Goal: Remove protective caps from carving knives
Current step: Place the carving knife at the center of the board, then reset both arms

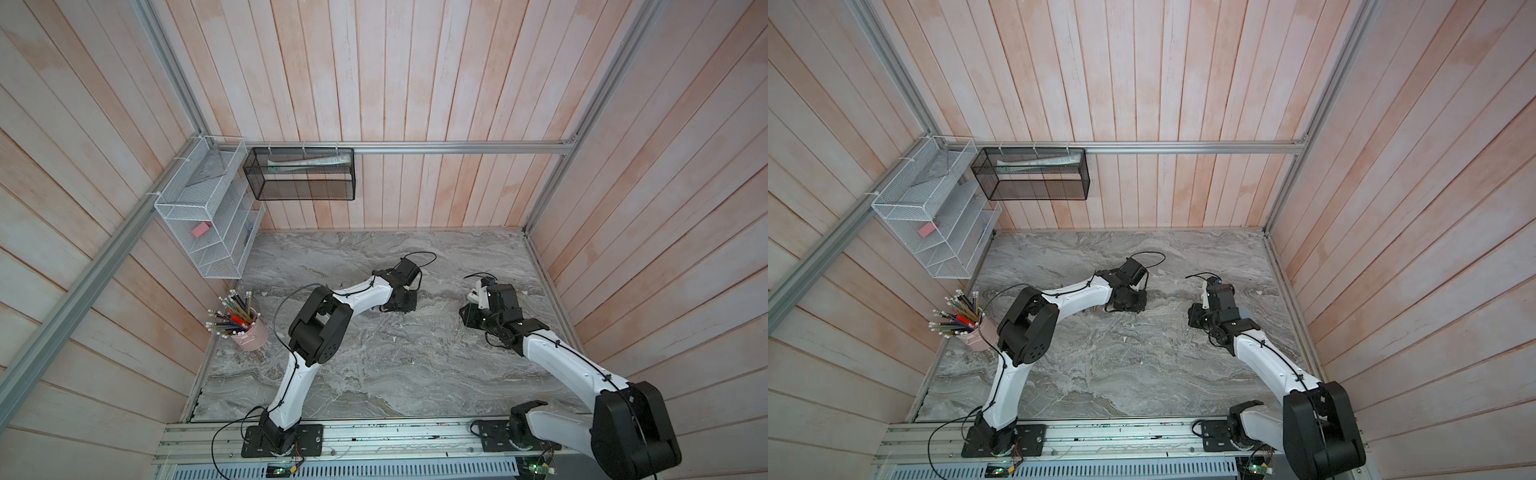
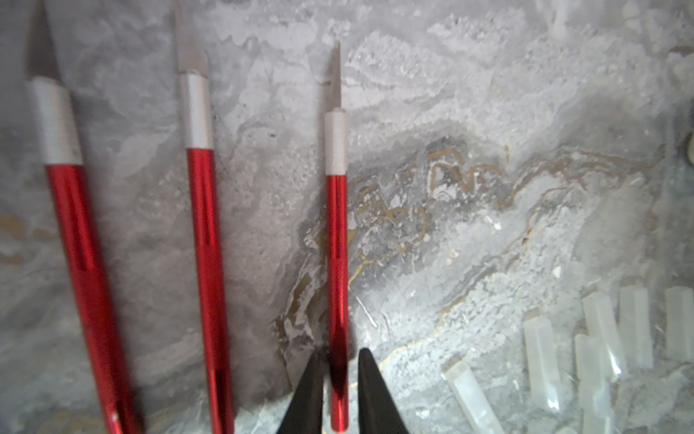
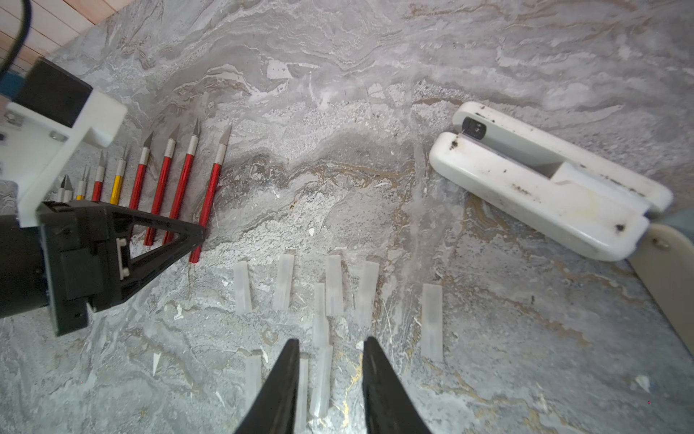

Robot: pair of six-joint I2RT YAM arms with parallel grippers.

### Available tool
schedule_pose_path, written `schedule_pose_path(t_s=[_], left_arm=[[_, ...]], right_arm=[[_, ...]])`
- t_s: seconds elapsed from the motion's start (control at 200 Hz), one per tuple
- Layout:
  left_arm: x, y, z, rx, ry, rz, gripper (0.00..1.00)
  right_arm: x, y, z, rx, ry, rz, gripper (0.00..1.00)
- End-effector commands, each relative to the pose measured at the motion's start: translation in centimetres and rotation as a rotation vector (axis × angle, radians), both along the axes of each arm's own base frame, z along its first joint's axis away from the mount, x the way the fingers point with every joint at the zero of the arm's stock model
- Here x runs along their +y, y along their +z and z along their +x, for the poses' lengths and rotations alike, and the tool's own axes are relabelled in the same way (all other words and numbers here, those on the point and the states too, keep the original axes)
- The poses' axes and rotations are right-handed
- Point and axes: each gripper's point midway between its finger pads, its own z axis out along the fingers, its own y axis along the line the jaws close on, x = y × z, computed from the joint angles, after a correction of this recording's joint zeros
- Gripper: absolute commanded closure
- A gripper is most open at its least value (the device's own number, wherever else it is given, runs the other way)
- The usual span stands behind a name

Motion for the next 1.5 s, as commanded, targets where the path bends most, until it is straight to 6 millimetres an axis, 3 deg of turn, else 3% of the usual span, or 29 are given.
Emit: schedule_pose_path(t_s=[0.0, 0.33, 0.78, 1.105, 1.225, 1.33, 1.391, 1.451, 1.466, 1.476, 1.481, 1.486, 1.496], left_arm=[[1.4, -1.6, -0.9, 0.035, -0.003, 0.079, 0.79], [1.1, 0.7, -0.6, -0.005, 0.0, 0.054, 0.79], [0.3, 8.8, -0.5, -0.14, 0.0, -0.043, 0.76], [0.6, 11.0, -0.7, -0.18, 0.004, -0.058, 0.74], [0.8, 12.8, -1.0, -0.225, 0.006, -0.102, 0.74], [1.3, 15.1, -1.3, -0.291, 0.007, -0.148, 0.65], [1.9, 16.5, -1.6, -0.339, 0.009, -0.169, 0.56], [2.7, 17.7, -2.0, -0.39, 0.017, -0.184, 0.47], [2.9, 18.2, -2.0, -0.407, 0.019, -0.188, 0.45], [3.1, 18.5, -2.1, -0.416, 0.02, -0.192, 0.32], [3.2, 18.6, -2.2, -0.421, 0.021, -0.193, 0.17], [3.3, 18.8, -2.2, -0.427, 0.023, -0.194, 0.08], [3.4, 19.1, -2.2, -0.439, 0.026, -0.197, 0.02]], right_arm=[[0.0, 0.2, -0.1, -0.005, -0.003, 0.011, 0.69], [-0.1, 0.0, -0.1, 0.003, 0.0, 0.007, 0.66], [0.1, 0.2, 0.0, 0.002, 0.007, 0.007, 0.65], [0.2, 0.4, 0.1, -0.001, 0.011, 0.011, 0.64], [0.2, 0.6, 0.3, -0.008, 0.012, 0.011, 0.63], [0.3, 0.9, 0.5, -0.015, 0.014, 0.009, 0.59], [0.2, 1.2, 0.7, -0.023, 0.012, 0.005, 0.53], [0.1, 1.6, 1.0, -0.039, 0.008, -0.003, 0.32], [0.0, 1.7, 1.1, -0.045, 0.007, -0.006, 0.12], [0.0, 1.8, 1.1, -0.048, 0.005, -0.008, 0.04], [0.0, 1.8, 1.2, -0.05, 0.004, -0.009, 0.03], [-0.1, 1.9, 1.2, -0.052, 0.003, -0.009, 0.02], [-0.1, 1.9, 1.2, -0.055, 0.001, -0.012, 0.02]])
